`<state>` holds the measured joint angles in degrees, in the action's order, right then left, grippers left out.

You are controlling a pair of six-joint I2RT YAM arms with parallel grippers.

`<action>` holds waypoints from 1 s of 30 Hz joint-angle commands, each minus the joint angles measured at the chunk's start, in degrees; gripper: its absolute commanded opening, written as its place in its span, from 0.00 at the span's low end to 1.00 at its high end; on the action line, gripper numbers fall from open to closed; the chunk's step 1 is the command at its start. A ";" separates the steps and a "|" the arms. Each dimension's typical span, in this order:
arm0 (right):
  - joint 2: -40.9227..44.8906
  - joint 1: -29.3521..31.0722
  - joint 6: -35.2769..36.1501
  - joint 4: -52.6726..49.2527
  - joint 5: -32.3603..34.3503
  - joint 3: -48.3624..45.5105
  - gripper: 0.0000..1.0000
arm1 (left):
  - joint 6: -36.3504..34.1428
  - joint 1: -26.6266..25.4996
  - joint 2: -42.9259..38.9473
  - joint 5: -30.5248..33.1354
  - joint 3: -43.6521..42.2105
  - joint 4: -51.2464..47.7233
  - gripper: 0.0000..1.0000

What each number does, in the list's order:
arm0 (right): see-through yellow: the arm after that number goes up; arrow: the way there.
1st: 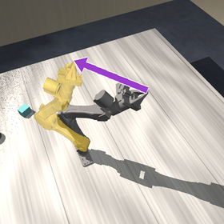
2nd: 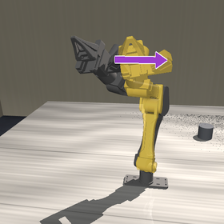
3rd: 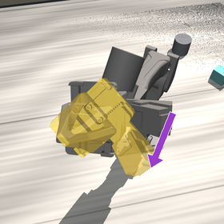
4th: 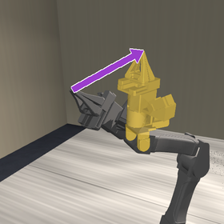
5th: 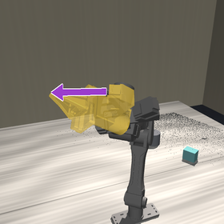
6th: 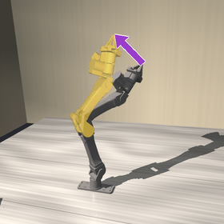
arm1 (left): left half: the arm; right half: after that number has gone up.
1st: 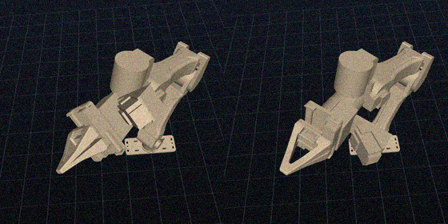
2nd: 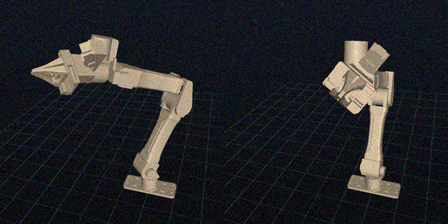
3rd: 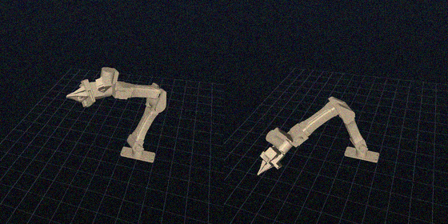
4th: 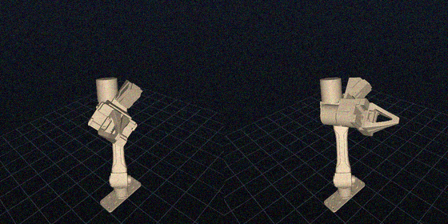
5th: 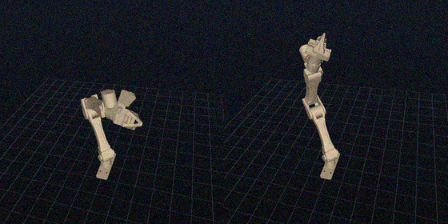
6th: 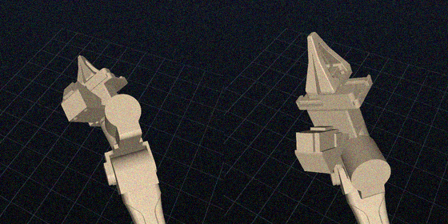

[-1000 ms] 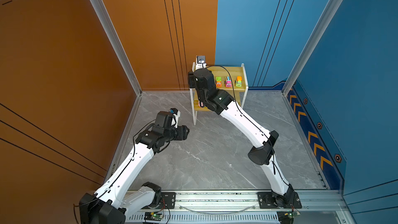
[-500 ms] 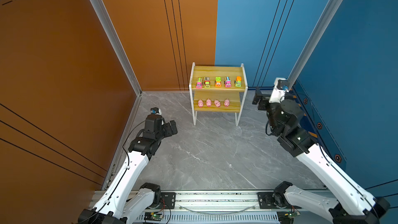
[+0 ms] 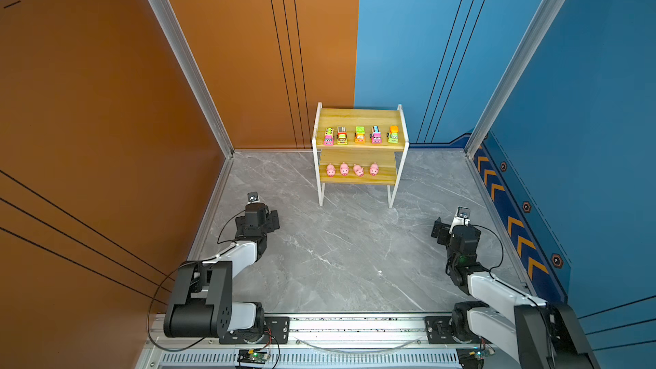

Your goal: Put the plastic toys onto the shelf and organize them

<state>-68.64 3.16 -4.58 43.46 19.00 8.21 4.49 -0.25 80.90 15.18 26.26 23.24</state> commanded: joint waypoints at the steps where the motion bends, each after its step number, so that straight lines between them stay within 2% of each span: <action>1: -8.84 -1.04 -0.23 23.37 -6.10 -0.06 1.00 | -5.07 -1.21 1.05 -5.03 0.60 12.26 0.98; 2: -12.00 -0.90 0.35 23.62 -7.10 1.52 1.00 | -5.49 -2.33 0.72 -4.08 0.16 12.81 0.98; 3: -16.19 -0.19 1.39 25.09 -7.78 2.82 1.00 | -6.14 -3.21 1.61 -4.70 -2.70 17.92 0.98; 5: -22.88 2.49 4.30 31.17 -6.15 3.66 1.00 | -8.05 -5.56 8.41 -1.40 -8.94 36.60 0.98; 6: -22.67 3.32 5.09 30.40 -4.86 4.00 1.00 | -8.22 -5.89 10.29 1.28 -8.38 40.11 0.98; 7: -20.16 2.63 4.52 23.41 -5.72 5.65 1.00 | -6.62 -5.37 9.39 2.92 -5.95 34.13 0.98; 8: -18.87 1.71 3.63 15.87 -6.55 8.82 1.00 | -4.42 -3.79 8.52 1.62 -4.41 29.45 0.98; 9: -19.69 0.44 2.23 9.09 -7.47 12.93 1.00 | -3.30 -1.91 8.34 -1.12 -4.43 28.73 0.98; 10: -20.01 -2.13 0.65 7.95 -12.20 13.39 1.00 | -3.34 -1.91 8.63 -1.32 -4.68 29.58 0.98; 11: -19.79 -3.20 -0.13 8.16 -14.26 13.17 1.00 | -3.39 -2.10 8.81 -0.78 -4.80 30.08 0.98; 13: -20.13 -1.67 0.63 8.94 -11.26 13.11 1.00 | -3.51 -2.11 8.80 -0.77 -4.74 30.19 0.98; 20: -20.14 0.71 2.47 11.04 -7.42 12.04 1.00 | -3.70 -2.30 8.43 -0.74 -5.17 30.57 0.98; 22: -20.06 0.12 2.34 9.20 -9.09 13.02 1.00 | -3.64 -2.29 8.47 -0.70 -5.17 30.61 0.98; 24: -20.00 -2.25 1.03 7.44 -13.87 13.70 1.00 | -3.63 -2.30 8.45 -0.75 -5.17 30.61 0.98; 30: -19.97 -1.92 1.13 8.15 -13.32 13.46 1.00 | -3.65 -2.30 8.42 -0.68 -5.17 30.60 0.98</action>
